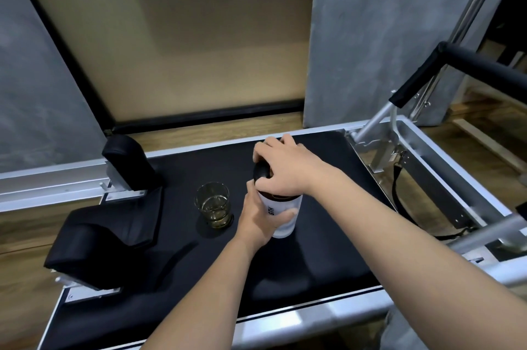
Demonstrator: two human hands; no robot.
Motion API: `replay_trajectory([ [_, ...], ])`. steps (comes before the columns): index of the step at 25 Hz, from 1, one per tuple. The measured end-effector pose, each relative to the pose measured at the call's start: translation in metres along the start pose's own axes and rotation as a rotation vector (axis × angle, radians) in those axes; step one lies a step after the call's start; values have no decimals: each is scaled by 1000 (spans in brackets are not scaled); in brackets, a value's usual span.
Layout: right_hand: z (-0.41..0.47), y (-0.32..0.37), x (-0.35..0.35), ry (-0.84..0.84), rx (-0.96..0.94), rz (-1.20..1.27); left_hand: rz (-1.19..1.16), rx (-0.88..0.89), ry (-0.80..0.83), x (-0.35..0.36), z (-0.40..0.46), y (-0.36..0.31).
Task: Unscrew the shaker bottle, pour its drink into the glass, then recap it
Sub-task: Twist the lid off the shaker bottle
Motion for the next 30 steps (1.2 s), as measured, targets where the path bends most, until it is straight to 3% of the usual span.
replay_trajectory([
  [5, 2, -11, 5, -42, 503, -16, -79, 9, 22, 4, 10, 8],
  [6, 2, -6, 8, -39, 484, -57, -80, 6, 12, 3, 11, 11],
  [8, 4, 5, 9, -18, 242, -141, -2, 53, -5, 2, 13, 16],
  [10, 2, 12, 3, 34, -8, -121, -74, 43, 26, 4, 12, 21],
  [11, 1, 9, 1, 57, -38, -88, -105, 26, 44, 5, 12, 23],
  [17, -3, -3, 7, 29, 306, -231, -132, -16, 55, 12, 19, 21],
  [25, -4, -2, -3, 26, 51, -260, 11, 3, 32, 2, 7, 10],
  [28, -3, -13, -11, -22, 19, -69, 5, 24, 21, 0, 7, 6],
  [30, -5, -26, -15, -75, 13, 185, -56, 36, 33, 0, 8, 7],
])
Point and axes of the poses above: each hand's wrist, its own z-axis towards the middle knuckle, its own x-axis out of the palm, y = z × x, the point moved 5 cm from there along z, towards the middle knuckle, and after that the axes turned 4 degrees about y, right-handed, at the moved point
